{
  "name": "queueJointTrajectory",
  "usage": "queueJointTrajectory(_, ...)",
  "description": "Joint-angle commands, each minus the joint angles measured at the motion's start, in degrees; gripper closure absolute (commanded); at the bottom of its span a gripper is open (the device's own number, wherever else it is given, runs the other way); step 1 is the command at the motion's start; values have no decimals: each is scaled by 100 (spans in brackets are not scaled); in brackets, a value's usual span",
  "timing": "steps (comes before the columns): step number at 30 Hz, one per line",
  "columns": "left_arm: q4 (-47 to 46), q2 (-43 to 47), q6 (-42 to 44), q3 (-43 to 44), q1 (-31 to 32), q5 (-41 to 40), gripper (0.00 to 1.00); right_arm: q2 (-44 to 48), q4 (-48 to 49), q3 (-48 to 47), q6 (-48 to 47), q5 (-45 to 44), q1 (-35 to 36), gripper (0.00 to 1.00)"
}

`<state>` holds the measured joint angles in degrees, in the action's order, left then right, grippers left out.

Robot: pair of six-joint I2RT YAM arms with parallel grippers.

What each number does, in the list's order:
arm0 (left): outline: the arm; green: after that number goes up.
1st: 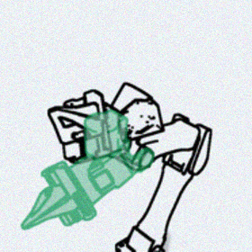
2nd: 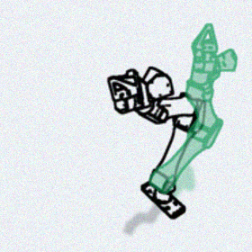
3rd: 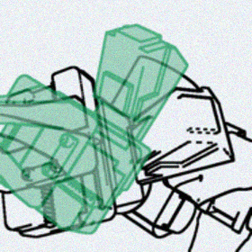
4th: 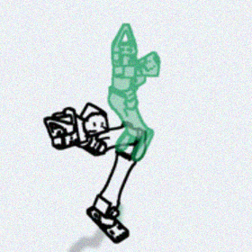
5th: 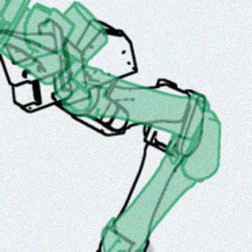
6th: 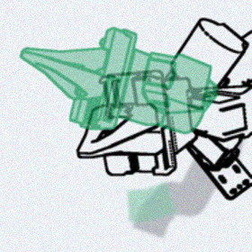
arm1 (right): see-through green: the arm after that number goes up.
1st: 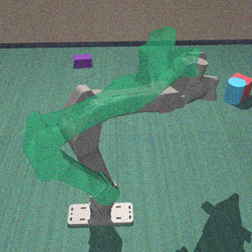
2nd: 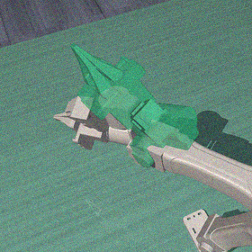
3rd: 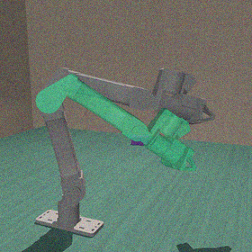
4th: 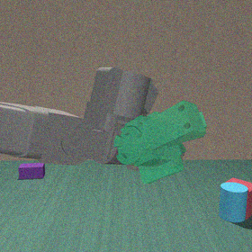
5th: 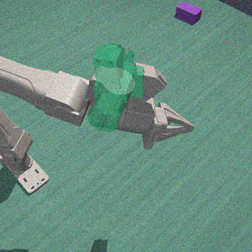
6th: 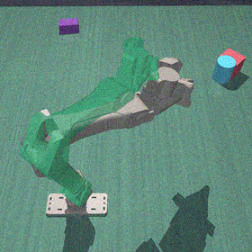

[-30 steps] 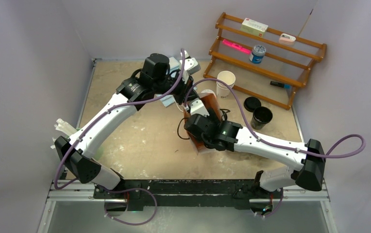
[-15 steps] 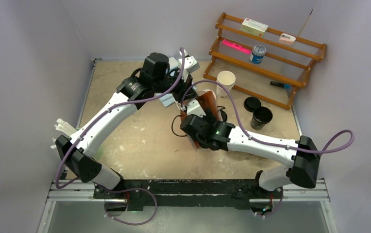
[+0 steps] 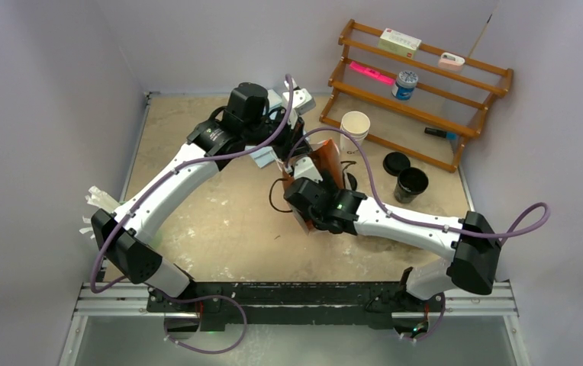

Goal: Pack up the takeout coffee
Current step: Place the coffee cup on the cup tray.

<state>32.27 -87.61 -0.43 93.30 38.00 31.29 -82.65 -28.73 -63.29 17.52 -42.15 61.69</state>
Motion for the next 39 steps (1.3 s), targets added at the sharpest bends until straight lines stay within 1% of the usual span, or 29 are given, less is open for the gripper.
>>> queueJointTrajectory(1, -125, 58, -195, 97, 112, 510, 100, -34, 240, 88, -115, 730, -117, 100)
queueJointTrajectory(7, -126, 95, -163, 40, 111, 472, 100, 431, 571, -22, -144, 1222, -180, 100)
queueJointTrajectory(10, -118, 91, -136, 48, 118, 459, 100, 590, 522, -202, -160, 1319, -188, 100)
queueJointTrajectory(17, -107, 55, -94, 65, 114, 459, 100, 619, -48, -586, -205, 1057, -184, 100)
queueJointTrajectory(23, -109, 18, -91, 83, 112, 463, 100, 677, -518, -823, -18, 699, -184, 100)
queueJointTrajectory(30, -107, -13, -97, 101, 118, 460, 100, 811, -474, -860, 14, 802, -184, 100)
queueJointTrajectory(36, -28, 12, -83, 83, 112, 399, 100, 933, -247, -874, 20, 926, -194, 100)
queueJointTrajectory(38, 100, 16, -43, 115, 112, 300, 100, 897, -321, -915, -87, 722, -198, 100)
queueJointTrajectory(39, 202, 16, -12, 160, 114, 235, 100, 803, -508, -992, -68, 544, -193, 100)
